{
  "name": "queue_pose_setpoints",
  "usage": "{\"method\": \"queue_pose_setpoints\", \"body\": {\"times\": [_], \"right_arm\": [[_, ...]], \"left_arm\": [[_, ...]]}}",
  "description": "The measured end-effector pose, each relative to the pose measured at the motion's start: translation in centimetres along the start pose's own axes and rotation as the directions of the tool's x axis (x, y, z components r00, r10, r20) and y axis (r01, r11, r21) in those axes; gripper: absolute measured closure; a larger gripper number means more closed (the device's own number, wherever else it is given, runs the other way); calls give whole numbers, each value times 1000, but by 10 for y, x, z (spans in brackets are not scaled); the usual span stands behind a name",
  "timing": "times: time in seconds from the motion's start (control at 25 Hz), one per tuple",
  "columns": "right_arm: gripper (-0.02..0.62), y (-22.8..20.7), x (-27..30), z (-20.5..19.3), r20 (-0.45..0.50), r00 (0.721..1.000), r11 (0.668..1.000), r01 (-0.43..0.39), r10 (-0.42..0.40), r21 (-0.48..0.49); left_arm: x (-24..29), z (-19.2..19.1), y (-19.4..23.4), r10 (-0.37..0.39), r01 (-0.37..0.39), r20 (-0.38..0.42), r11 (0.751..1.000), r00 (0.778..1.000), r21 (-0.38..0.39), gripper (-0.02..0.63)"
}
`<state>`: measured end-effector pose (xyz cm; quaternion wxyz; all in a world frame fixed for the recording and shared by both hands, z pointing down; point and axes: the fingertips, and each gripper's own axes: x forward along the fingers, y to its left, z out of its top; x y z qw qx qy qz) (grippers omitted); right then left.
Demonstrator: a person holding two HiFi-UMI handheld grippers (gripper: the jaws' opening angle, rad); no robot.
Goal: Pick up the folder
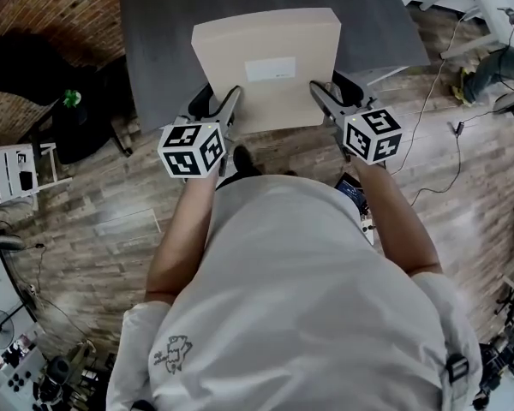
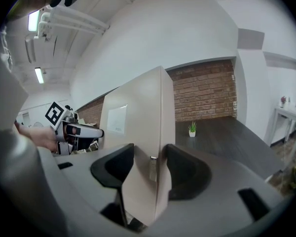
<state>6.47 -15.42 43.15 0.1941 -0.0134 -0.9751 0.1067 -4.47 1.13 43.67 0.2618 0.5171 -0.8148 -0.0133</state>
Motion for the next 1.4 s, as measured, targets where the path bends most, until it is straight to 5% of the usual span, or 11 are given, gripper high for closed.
{"method": "queue_pose_setpoints", "body": {"times": [0.48, 1.4], "right_arm": [[382, -20, -76, -43, -19, 1000, 1000, -8, 8, 23], [383, 5, -97, -62, -20, 999, 999, -40, 40, 9]], "left_arm": [[-14, -44, -79, 1, -1, -26, 1000, 1000, 1, 364], [-49, -70, -90, 44, -44, -9, 999, 999, -22, 365]]}}
